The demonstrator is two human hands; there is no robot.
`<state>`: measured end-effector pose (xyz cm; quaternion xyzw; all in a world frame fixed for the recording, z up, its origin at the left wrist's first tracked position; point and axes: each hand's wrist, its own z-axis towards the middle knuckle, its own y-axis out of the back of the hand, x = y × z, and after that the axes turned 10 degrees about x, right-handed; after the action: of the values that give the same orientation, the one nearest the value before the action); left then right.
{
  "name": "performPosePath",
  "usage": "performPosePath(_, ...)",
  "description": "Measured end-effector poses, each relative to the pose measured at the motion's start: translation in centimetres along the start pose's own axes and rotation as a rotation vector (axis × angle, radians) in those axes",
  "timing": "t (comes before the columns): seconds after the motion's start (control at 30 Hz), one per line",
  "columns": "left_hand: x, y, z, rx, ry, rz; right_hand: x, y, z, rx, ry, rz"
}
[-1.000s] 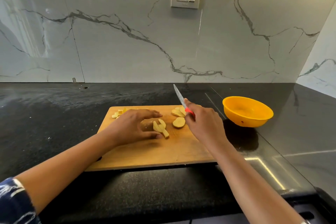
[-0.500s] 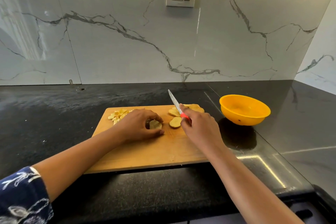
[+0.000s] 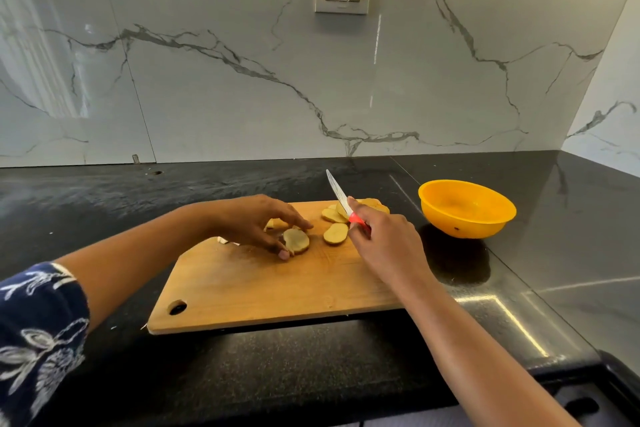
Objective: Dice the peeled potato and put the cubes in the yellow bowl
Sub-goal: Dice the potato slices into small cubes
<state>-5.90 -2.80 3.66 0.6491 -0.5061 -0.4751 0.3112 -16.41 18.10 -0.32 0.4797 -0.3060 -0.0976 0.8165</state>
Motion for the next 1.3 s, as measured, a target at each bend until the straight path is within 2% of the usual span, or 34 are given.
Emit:
performPosePath(0.2,0.1,-0.7,0.5,-0.088,-0.037,-0.02,0.1,0.2,-0.1,0.001,0.002,0.001)
performPosePath(0.37,-0.7,-2.3,-0.1,-0.254,0.066,-0.051,0.3,0.4,-0.2,0.014,0.013,-0.012)
performPosePath(0.5,-2.2,-3.9,-0.5,-0.447,0.199,0.02,0.7,0.6,-0.4,0.061,0.015,-0.035)
performPosePath(0.67,-2.3,-5.0,-1.5,-0.536,0.291,0.233,2.0,2.2,-2.5,0.212,0.066,-0.03)
performPosePath(0.8,0.2,-6.0,-3.6,-0.611,0.252,0.232,2.9,3.2,-5.7,0.323,0.06,-0.097)
performPosePath(1.07,1.2,-6.0,-3.5,-0.619,0.153,0.289,4.5,1.5,-6.5,0.312,0.052,-0.223)
performPosePath(1.3,1.3,-6.6,-2.9,-0.707,0.103,0.235,6.3,0.1,-6.4,0.342,0.049,-0.325)
